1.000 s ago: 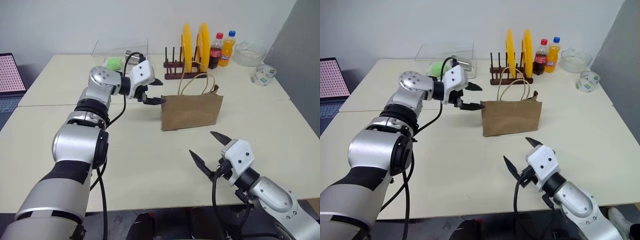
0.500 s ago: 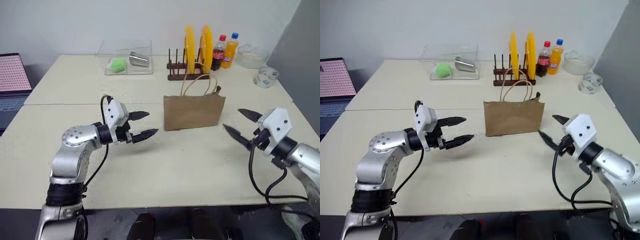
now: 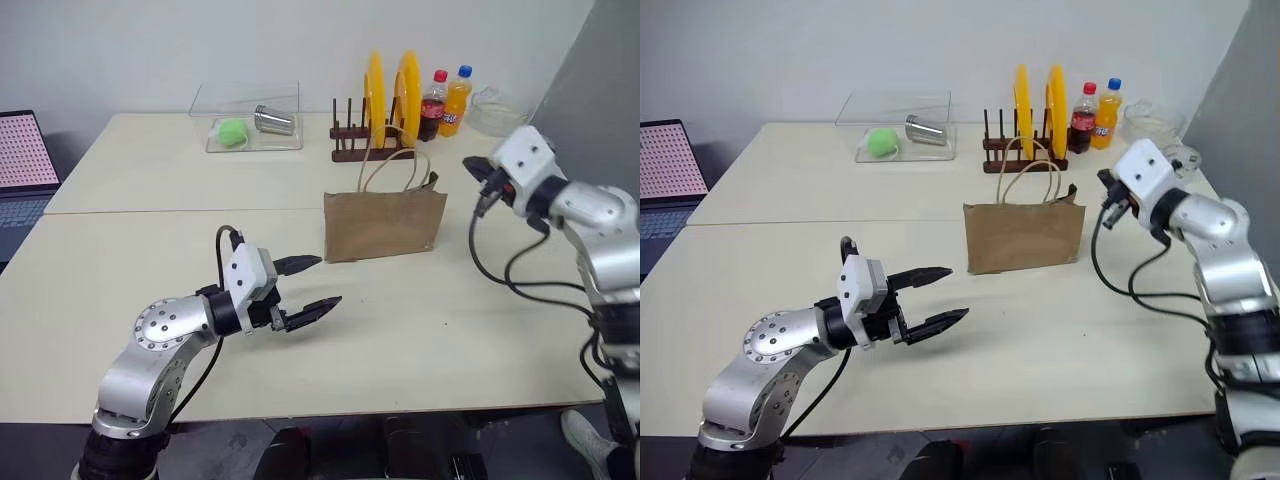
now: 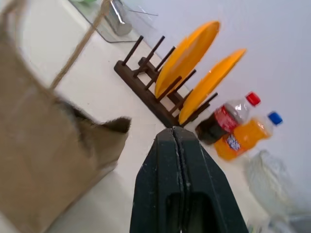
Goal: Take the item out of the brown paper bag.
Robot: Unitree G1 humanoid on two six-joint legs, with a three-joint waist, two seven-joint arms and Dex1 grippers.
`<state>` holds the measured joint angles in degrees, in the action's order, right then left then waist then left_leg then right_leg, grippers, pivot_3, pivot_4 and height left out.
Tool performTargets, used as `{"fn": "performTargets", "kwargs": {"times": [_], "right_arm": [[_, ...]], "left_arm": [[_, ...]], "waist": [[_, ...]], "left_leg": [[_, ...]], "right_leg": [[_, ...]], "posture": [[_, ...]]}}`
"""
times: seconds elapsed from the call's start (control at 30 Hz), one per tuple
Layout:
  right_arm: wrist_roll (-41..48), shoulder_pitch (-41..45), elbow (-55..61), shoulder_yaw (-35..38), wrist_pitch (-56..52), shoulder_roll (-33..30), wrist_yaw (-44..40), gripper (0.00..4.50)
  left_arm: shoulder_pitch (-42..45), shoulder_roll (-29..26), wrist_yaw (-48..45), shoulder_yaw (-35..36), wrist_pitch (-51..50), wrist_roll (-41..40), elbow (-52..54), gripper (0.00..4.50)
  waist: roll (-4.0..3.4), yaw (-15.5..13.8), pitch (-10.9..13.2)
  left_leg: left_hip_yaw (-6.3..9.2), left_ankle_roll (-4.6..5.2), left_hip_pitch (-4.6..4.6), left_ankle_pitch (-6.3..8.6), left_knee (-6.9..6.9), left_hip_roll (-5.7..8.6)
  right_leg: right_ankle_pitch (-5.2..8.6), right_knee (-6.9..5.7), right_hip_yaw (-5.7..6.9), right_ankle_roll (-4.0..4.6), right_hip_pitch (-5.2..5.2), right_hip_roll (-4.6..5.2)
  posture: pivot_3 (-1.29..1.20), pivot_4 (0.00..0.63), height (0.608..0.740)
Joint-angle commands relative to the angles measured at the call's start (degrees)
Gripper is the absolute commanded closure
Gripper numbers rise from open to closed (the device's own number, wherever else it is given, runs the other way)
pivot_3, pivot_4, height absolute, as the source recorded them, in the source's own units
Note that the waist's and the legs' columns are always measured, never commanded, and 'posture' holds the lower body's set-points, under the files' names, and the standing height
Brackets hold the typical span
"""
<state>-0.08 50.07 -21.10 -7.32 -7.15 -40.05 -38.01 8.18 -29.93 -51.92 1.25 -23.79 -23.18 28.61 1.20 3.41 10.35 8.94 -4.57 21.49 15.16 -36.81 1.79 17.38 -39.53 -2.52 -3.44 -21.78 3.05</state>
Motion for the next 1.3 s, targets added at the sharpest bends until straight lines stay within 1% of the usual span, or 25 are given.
{"fn": "performTargets", "kwargs": {"times": [0.03,0.13,0.2,0.27,0.33,0.4,0.53,0.6,0.73,0.83,0.9,1.0,1.03,1.07,1.2,1.27,1.3], "right_arm": [[-4.1,8.5,-15.4,-2.4,10.0,2.6,-1.3,4.49],[-6.7,14.6,-27.0,-4.4,15.5,5.5,-2.7,4.49],[-7.6,16.5,-31.9,-6.0,17.3,7.0,-7.2,4.49],[-7.2,15.4,-31.0,-7.3,19.3,6.4,-14.8,4.49],[-4.9,12.5,-25.3,-7.5,19.0,4.5,-22.9,4.49],[-1.4,7.9,-15.3,-7.2,15.8,1.5,-31.3,4.49],[3.8,-0.3,3.5,-6.1,5.8,-3.2,-38.5,4.49],[6.4,-4.5,12.9,-5.5,0.0,-5.5,-40.2,4.49],[8.2,-8.4,22.5,-4.3,-6.7,-7.0,-38.7,4.49],[8.7,-9.8,26.8,-1.7,-8.2,-6.4,-34.5,4.49],[11.5,-11.2,31.9,2.7,-12.9,-5.2,-29.6,4.49],[16.2,-18.2,43.9,9.2,-21.5,-5.4,-24.4,3.91],[18.1,-22.1,48.7,11.7,-24.8,-5.6,-22.8,3.62],[19.7,-25.6,52.8,13.7,-27.7,-5.6,-21.3,3.28],[27.1,-38.6,67.8,22.5,-38.4,-4.7,-15.1,1.88],[30.1,-45.7,74.1,26.6,-41.4,-3.7,-12.9,1.16],[29.9,-49.4,76.7,27.2,-41.6,-2.8,-11.3,0.87]], "left_arm": [[0.5,-0.4,-0.3,-1.1,3.5,0.3,-0.1,0.84],[0.4,-0.8,-0.9,-2.1,5.8,0.9,-1.0,0.84],[1.0,-1.2,-1.4,-2.5,7.2,1.2,-2.2,0.84],[1.8,-2.1,-2.4,-2.4,8.5,1.5,-3.4,0.84],[2.1,-3.4,-3.5,-1.9,9.3,1.3,-4.6,0.84],[2.4,-4.9,-5.1,-1.7,10.7,1.4,-6.0,0.84],[3.4,-6.6,-7.2,-2.0,12.4,1.2,-8.3,0.84],[4.0,-7.4,-8.8,-2.2,13.0,0.9,-9.2,0.84],[5.2,-8.6,-11.7,-2.7,14.2,0.7,-10.8,0.84],[8.1,-8.9,-12.9,-3.1,14.2,0.8,-12.8,0.84],[10.9,-8.6,-13.1,-3.5,13.4,0.9,-14.3,0.84],[14.2,-9.1,-15.4,-6.3,16.7,4.0,-16.5,0.28],[15.3,-9.0,-17.1,-7.7,19.0,5.0,-17.5,0.03],[16.2,-8.6,-18.2,-8.6,20.3,5.2,-18.1,0.0],[19.1,-7.2,-22.0,-12.1,26.2,6.7,-19.9,0.0],[21.1,-6.3,-24.8,-14.4,32.5,8.8,-22.6,0.0],[22.4,-5.3,-25.5,-15.5,35.9,10.0,-25.0,0.0]], "waist": [[0.0,0.0,0.0],[0.0,0.0,0.0],[0.0,-0.1,0.0],[0.0,-0.2,0.0],[-0.01,-0.2,0.0],[-0.01,-0.4,0.0],[-0.04,-0.5,0.0],[-0.04,-0.5,0.0],[-0.09,-0.1,0.0],[-0.09,-0.3,0.0],[-0.09,-0.5,0.0],[-0.08,-0.9,0.0],[-0.08,-1.2,0.0],[-0.07,-1.7,0.0],[-0.08,-1.9,0.0],[-0.08,-1.9,0.0],[-0.08,-1.9,0.0]], "left_leg": [[-0.01,0.0,0.02,0.0,0.0,-0.03],[-0.07,-0.07,0.35,-0.04,0.01,-0.04],[-0.11,-0.16,0.53,-0.09,0.03,-0.05],[-0.2,-0.16,0.56,-0.09,0.07,-0.09],[-0.22,-0.15,0.58,-0.08,0.09,-0.1],[-0.21,-0.14,0.6,-0.07,0.08,-0.12],[-0.19,-0.02,0.61,0.0,0.07,-0.21],[-0.18,0.02,0.6,0.02,0.04,-0.21],[-0.27,0.08,0.55,0.05,0.01,-0.2],[-0.3,0.08,0.53,0.05,-0.02,-0.21],[-0.28,0.08,0.54,0.05,-0.09,-0.18],[-0.23,0.08,0.59,0.05,-0.1,-0.16],[-0.21,0.07,0.62,0.05,-0.09,-0.15],[-0.2,0.07,0.62,0.05,-0.06,-0.14],[-0.17,0.09,0.94,0.06,-0.11,-0.11],[-0.16,0.12,0.95,0.07,-0.16,-0.07],[-0.15,0.12,0.92,0.07,-0.16,-0.08]], "right_leg": [[0.0,0.06,0.02,0.0,0.0,0.0],[-0.01,0.15,0.03,0.01,-0.28,0.01],[-0.02,0.2,0.06,0.01,-0.42,0.04],[-0.02,0.32,0.08,0.01,-0.41,0.04],[-0.03,0.4,0.09,0.0,-0.4,0.05],[-0.04,0.43,0.09,-0.03,-0.4,0.08],[-0.05,0.44,0.1,-0.05,-0.38,0.1],[-0.06,0.42,0.1,-0.06,-0.37,0.08],[-0.12,0.4,0.09,-0.04,-0.37,0.01],[-0.17,0.4,0.09,-0.06,-0.36,-0.01],[-0.2,0.41,0.09,-0.11,-0.32,0.0],[-0.22,0.44,0.09,-0.14,-0.32,0.0],[-0.22,0.47,0.11,-0.14,-0.32,0.0],[-0.22,0.51,0.11,-0.14,-0.32,0.0],[-0.22,0.55,0.13,-0.13,-0.5,0.02],[-0.23,0.52,0.14,-0.15,-0.46,0.02],[-0.23,0.52,0.14,-0.15,-0.42,0.02]], "posture": [[0.0,0.15,0.74],[0.0,0.15,0.74],[0.0,0.15,0.74],[0.0,0.15,0.74],[0.0,0.15,0.74],[0.0,0.15,0.74],[0.0,0.15,0.74],[0.0,0.15,0.74],[0.0,0.15,0.74],[0.0,0.15,0.74],[0.0,0.15,0.74],[0.0,0.15,0.74],[0.0,0.15,0.74],[0.0,0.15,0.74],[0.0,0.15,0.74],[0.0,0.15,0.74],[0.0,0.15,0.74]]}}
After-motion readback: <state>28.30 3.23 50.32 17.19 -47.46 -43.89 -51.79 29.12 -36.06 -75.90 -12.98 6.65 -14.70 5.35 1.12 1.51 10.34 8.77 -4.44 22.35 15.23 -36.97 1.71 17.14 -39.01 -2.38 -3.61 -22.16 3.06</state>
